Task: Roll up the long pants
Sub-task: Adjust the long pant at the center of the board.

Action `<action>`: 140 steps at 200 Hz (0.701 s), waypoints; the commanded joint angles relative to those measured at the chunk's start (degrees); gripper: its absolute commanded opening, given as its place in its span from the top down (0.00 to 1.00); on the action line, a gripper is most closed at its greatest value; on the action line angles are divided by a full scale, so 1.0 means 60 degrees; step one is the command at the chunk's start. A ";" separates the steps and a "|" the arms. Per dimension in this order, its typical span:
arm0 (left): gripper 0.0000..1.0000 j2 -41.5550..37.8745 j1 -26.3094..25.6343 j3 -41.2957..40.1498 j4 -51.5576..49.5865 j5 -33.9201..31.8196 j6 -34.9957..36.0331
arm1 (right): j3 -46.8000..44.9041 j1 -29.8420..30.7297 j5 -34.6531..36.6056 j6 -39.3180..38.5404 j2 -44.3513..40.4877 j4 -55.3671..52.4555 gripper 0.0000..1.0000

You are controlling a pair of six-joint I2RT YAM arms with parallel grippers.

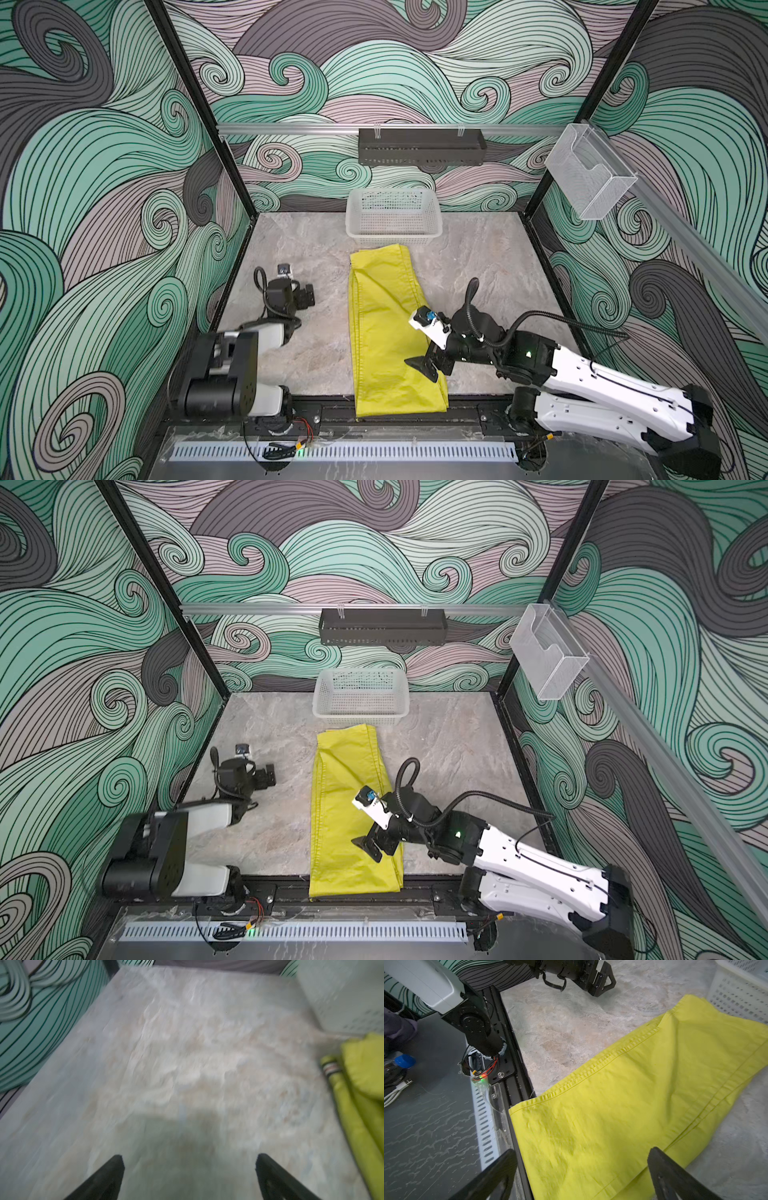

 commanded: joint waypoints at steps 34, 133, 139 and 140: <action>0.01 0.0358 0.0331 0.0218 0.0818 0.0989 0.0400 | 0.2727 -0.0318 0.1805 -0.0621 0.0587 -0.1302 0.01; 0.01 0.0159 0.0320 0.0450 0.0012 0.0875 0.0215 | 0.1684 -0.0436 0.3106 0.1088 -0.0982 0.0107 0.01; 0.01 0.0159 0.0320 0.0449 0.0012 0.0875 0.0215 | 0.1668 -0.0432 0.3050 0.1317 -0.1134 0.0062 0.01; 0.01 0.0161 0.0320 0.0449 0.0012 0.0875 0.0215 | 0.1668 -0.0426 0.3018 0.1351 -0.1160 0.0050 0.01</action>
